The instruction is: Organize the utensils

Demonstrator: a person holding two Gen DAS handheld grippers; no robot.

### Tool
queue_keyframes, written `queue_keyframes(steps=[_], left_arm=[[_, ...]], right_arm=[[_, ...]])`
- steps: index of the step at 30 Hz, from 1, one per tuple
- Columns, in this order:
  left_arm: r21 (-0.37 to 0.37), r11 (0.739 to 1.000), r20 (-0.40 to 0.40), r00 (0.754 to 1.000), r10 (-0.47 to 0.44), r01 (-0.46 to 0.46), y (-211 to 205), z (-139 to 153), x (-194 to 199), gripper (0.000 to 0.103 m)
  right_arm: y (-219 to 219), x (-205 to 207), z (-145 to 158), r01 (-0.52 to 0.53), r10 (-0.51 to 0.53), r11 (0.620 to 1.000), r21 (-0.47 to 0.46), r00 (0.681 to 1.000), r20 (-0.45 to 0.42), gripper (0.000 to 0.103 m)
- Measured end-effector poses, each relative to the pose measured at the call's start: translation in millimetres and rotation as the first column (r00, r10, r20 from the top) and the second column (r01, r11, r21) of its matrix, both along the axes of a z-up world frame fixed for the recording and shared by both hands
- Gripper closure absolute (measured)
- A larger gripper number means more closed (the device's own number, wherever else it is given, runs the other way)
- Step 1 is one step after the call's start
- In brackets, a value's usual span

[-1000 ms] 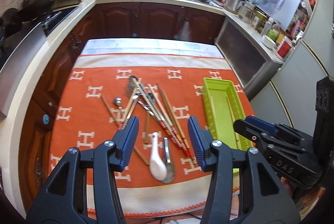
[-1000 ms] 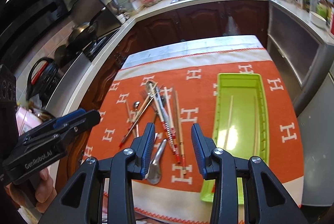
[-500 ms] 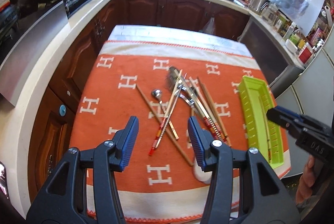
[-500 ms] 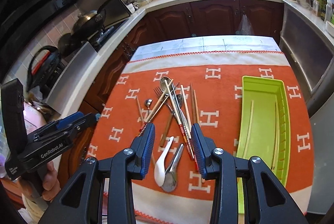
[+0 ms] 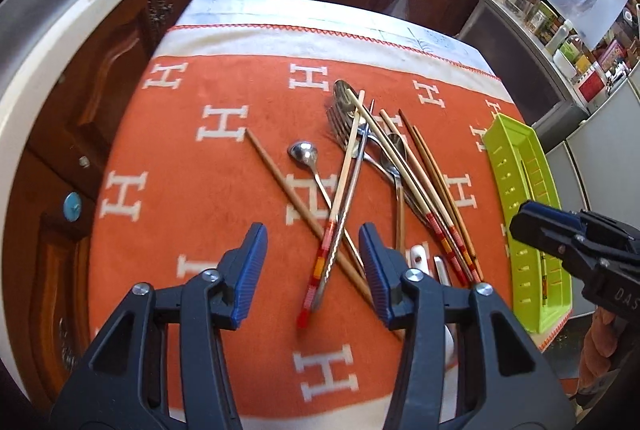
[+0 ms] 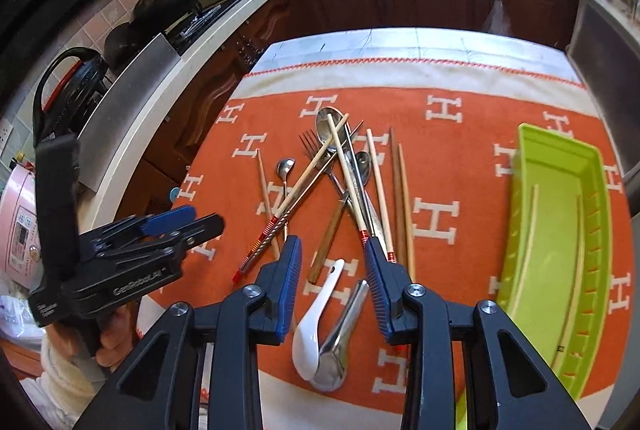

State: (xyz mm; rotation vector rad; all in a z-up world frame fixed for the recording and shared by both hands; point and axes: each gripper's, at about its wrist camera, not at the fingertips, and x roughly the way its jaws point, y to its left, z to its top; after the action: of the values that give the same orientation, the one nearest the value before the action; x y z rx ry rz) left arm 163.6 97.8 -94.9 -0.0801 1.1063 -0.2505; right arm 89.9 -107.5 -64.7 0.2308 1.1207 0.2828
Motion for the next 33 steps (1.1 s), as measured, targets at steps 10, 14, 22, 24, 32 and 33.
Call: queue_keyframes(steps=[10,14,22,24,32,33], left_arm=[[0.014,0.992,-0.049,0.991,-0.125,0.125,-31.4,-36.3,48.4,0.081],[0.029,0.988,-0.072,0.986,-0.151,0.153,-39.5,-49.8,60.6,0.086],[0.058,0.983,-0.094,0.982,-0.166,0.172,-45.8,-68.7,72.6,0.092],[0.053,0.984,-0.089,0.983,-0.163,0.168,-44.4,-69.2,72.7,0.097],[0.035,0.985,-0.085,0.982,-0.167,0.17,-34.0,-52.2,58.4,0.099],[0.03,0.986,-0.084,0.983,-0.163,0.166,-31.3,-50.2,56.1,0.099]], right_arm=[[6.6,33.4,-32.5,0.002,0.001,0.999,0.049,0.998,-0.056,0.072],[12.9,39.9,-41.7,-0.006,0.01,0.998,0.056,0.997,-0.073,0.072],[24.4,52.9,-54.4,-0.004,0.01,0.998,0.065,0.996,-0.09,0.073],[25.4,59.5,-59.8,0.012,-0.004,0.997,0.075,0.995,-0.103,0.073],[36.6,88.7,-85.3,0.056,-0.034,0.991,0.124,0.985,-0.167,0.073],[40.7,92.7,-89.8,0.056,-0.033,0.99,0.126,0.984,-0.177,0.073]])
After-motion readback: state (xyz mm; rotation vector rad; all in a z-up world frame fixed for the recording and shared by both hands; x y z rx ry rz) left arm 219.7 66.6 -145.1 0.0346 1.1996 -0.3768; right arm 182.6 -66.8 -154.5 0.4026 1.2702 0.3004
